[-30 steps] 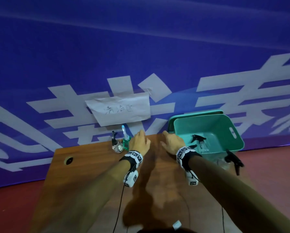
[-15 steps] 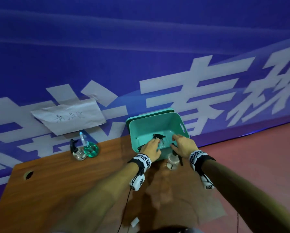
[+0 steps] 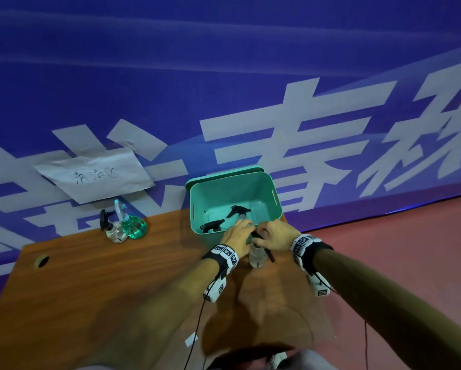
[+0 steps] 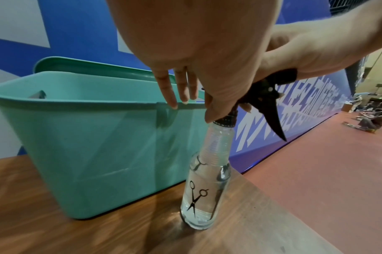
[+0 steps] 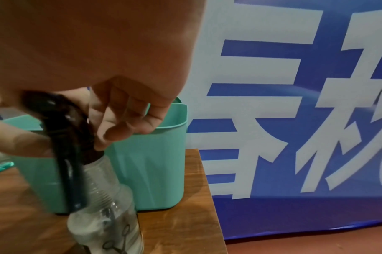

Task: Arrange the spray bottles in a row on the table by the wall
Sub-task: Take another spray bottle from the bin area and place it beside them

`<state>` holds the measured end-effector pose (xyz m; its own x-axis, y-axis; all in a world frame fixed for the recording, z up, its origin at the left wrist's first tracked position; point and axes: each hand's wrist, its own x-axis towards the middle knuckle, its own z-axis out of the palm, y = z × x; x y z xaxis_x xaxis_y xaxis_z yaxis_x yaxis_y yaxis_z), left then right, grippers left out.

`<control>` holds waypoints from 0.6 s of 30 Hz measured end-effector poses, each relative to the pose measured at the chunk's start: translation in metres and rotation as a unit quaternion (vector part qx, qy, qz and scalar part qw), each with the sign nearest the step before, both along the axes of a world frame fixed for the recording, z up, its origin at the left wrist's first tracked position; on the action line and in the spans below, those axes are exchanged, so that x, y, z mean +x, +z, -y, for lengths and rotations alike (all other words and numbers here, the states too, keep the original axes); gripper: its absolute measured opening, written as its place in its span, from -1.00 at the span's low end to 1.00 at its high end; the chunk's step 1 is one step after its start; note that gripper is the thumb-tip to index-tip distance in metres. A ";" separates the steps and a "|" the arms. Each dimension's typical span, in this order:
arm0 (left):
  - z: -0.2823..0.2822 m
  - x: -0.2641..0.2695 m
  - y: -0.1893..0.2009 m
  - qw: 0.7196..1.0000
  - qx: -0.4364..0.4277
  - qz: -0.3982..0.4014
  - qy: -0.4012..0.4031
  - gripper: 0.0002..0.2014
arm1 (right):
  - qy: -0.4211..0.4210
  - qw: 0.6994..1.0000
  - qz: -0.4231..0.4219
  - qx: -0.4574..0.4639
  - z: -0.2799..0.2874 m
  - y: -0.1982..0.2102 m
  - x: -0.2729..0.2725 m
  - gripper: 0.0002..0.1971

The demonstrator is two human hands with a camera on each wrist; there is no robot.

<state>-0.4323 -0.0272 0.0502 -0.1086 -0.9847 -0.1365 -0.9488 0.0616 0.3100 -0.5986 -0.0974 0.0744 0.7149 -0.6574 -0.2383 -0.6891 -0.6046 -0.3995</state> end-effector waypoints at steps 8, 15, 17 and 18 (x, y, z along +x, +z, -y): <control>-0.019 0.007 -0.002 0.999 -0.017 0.001 0.051 -0.60 | 0.055 0.992 -0.046 -0.101 -0.006 -0.003 0.008 -0.67; -0.034 0.019 0.003 0.994 0.016 -0.048 0.101 -0.76 | 0.093 0.987 -0.063 -0.118 -0.010 -0.002 0.010 -0.57; -0.039 0.023 0.002 0.990 0.041 -0.076 0.114 -0.75 | 0.105 0.986 -0.065 -0.114 -0.010 0.002 0.012 -0.52; -0.042 0.026 -0.001 0.986 0.058 -0.099 0.122 -0.71 | 0.105 0.987 -0.053 -0.110 -0.011 0.004 0.015 -0.50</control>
